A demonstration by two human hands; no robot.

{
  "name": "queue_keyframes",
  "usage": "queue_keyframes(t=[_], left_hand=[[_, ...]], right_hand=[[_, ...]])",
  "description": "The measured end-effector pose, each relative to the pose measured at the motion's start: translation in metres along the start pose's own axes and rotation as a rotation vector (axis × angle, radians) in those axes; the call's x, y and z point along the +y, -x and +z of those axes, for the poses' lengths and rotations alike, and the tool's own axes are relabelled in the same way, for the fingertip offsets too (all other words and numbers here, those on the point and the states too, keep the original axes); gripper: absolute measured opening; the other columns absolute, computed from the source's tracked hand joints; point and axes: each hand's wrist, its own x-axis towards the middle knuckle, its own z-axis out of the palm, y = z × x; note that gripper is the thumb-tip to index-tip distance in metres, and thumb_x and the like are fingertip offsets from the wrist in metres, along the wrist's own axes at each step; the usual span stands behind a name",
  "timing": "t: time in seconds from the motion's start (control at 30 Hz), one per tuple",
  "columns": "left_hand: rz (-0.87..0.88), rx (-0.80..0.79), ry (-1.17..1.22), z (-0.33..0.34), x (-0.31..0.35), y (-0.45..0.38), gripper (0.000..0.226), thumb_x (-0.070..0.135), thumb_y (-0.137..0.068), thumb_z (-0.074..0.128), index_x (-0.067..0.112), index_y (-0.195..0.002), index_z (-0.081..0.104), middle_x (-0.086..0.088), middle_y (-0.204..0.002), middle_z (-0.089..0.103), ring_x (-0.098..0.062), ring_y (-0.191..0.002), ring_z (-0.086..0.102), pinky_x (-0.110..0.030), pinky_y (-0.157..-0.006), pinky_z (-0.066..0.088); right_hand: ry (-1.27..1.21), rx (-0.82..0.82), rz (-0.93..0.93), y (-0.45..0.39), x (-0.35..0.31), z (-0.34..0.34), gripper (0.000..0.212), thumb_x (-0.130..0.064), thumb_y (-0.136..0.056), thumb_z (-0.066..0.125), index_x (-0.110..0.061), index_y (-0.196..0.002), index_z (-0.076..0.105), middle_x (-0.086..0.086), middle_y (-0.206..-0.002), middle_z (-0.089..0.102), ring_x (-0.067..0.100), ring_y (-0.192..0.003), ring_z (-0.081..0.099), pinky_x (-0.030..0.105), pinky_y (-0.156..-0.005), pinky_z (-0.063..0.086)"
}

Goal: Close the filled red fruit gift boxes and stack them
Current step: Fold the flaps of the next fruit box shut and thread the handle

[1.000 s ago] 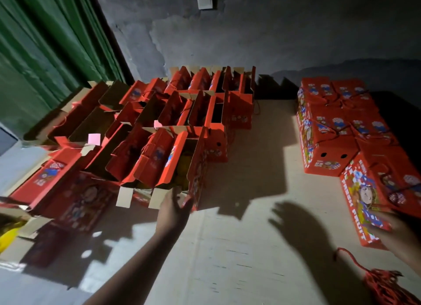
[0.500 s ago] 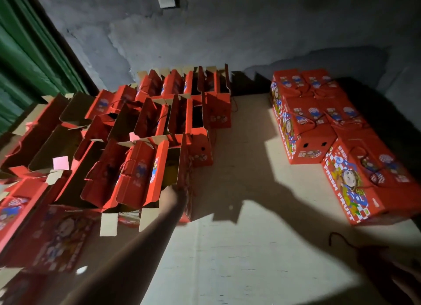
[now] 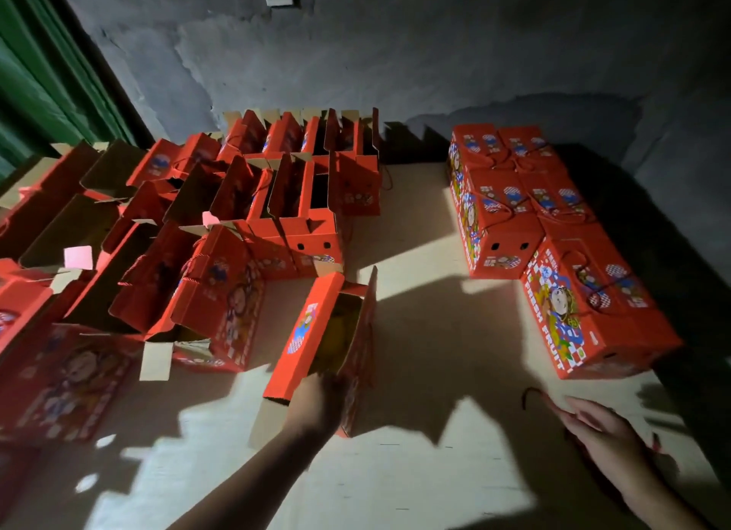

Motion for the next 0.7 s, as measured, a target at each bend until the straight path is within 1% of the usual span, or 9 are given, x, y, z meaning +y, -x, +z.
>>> queue_keyframes(t=[0.07, 0.13, 0.2, 0.3, 0.43, 0.5, 0.57, 0.6, 0.7], left_hand=[[0.051, -0.041, -0.059, 0.016, -0.007, 0.022, 0.035, 0.045, -0.085, 0.047, 0.015, -0.079, 0.066, 0.0, -0.076, 0.066, -0.031, -0.075, 0.066, -0.035, -0.062, 0.049], [0.065, -0.102, -0.099, 0.03, -0.015, 0.045, 0.035, 0.043, -0.091, 0.049, 0.017, -0.073, 0.062, 0.007, -0.072, 0.063, -0.027, -0.075, 0.066, -0.033, -0.06, 0.045], [0.066, -0.123, -0.168, 0.034, -0.023, 0.06, 0.033, 0.044, -0.096, 0.049, 0.022, -0.089, 0.072, 0.005, -0.086, 0.072, -0.024, -0.084, 0.069, -0.035, -0.07, 0.053], [0.092, -0.102, -0.206, 0.03, -0.032, 0.077, 0.031, 0.04, -0.103, 0.053, 0.027, -0.117, 0.078, 0.001, -0.109, 0.078, -0.024, -0.1, 0.071, -0.034, -0.08, 0.054], [0.105, -0.107, -0.208, 0.007, -0.053, 0.084, 0.031, 0.024, -0.105, 0.061, 0.041, -0.127, 0.074, 0.009, -0.122, 0.076, -0.018, -0.107, 0.071, -0.029, -0.084, 0.055], [0.154, -0.118, -0.222, -0.006, -0.061, 0.083, 0.038, 0.027, -0.105, 0.061, 0.057, -0.127, 0.067, 0.025, -0.124, 0.072, -0.005, -0.105, 0.07, -0.019, -0.081, 0.053], [0.217, -0.139, -0.21, -0.017, -0.063, 0.08, 0.053, 0.028, -0.104, 0.062, 0.079, -0.118, 0.055, 0.055, -0.112, 0.057, 0.02, -0.097, 0.061, -0.002, -0.075, 0.047], [0.23, -0.158, -0.202, -0.023, -0.064, 0.078, 0.058, 0.027, -0.104, 0.063, 0.084, -0.115, 0.051, 0.063, -0.107, 0.05, 0.028, -0.096, 0.055, 0.002, -0.075, 0.044], [0.267, -0.207, -0.254, -0.041, -0.077, 0.067, 0.055, 0.027, -0.104, 0.063, 0.08, -0.12, 0.053, 0.062, -0.109, 0.048, 0.025, -0.096, 0.055, 0.003, -0.078, 0.044]], right_hand=[[0.012, -0.03, -0.043, -0.008, -0.009, 0.004, 0.03, 0.003, -0.097, 0.068, 0.0, -0.127, 0.068, 0.008, -0.122, 0.068, 0.026, -0.127, 0.057, 0.042, -0.108, 0.044], [0.015, -0.076, -0.069, -0.008, -0.018, 0.012, 0.032, 0.0, -0.099, 0.067, 0.0, -0.13, 0.068, 0.011, -0.127, 0.068, 0.026, -0.126, 0.059, 0.046, -0.111, 0.046], [-0.014, -0.143, -0.054, -0.009, -0.025, 0.021, 0.03, -0.003, -0.101, 0.065, -0.003, -0.13, 0.069, 0.011, -0.128, 0.068, 0.026, -0.124, 0.061, 0.045, -0.108, 0.049], [-0.071, -0.206, -0.017, -0.011, -0.035, 0.037, 0.027, -0.007, -0.103, 0.062, -0.005, -0.129, 0.069, 0.014, -0.127, 0.069, 0.027, -0.123, 0.064, 0.044, -0.104, 0.051], [-0.094, -0.281, -0.038, -0.003, -0.046, 0.06, 0.023, -0.016, -0.104, 0.063, -0.011, -0.124, 0.072, 0.013, -0.125, 0.071, 0.026, -0.117, 0.067, 0.043, -0.096, 0.056], [-0.05, -0.345, -0.058, 0.007, -0.049, 0.072, 0.022, -0.017, -0.105, 0.061, -0.015, -0.122, 0.074, 0.009, -0.123, 0.073, 0.02, -0.117, 0.066, 0.038, -0.09, 0.057], [-0.007, -0.395, -0.076, 0.018, -0.051, 0.085, 0.021, -0.017, -0.106, 0.06, -0.017, -0.12, 0.075, 0.008, -0.122, 0.073, 0.018, -0.117, 0.066, 0.039, -0.09, 0.057], [0.013, -0.411, -0.084, 0.023, -0.053, 0.091, 0.021, -0.017, -0.106, 0.059, -0.016, -0.119, 0.075, 0.008, -0.122, 0.072, 0.02, -0.116, 0.067, 0.04, -0.091, 0.056], [0.074, -0.433, -0.138, 0.039, -0.062, 0.11, 0.023, -0.013, -0.107, 0.056, -0.012, -0.121, 0.075, 0.007, -0.118, 0.074, 0.024, -0.107, 0.068, 0.028, -0.083, 0.054]])
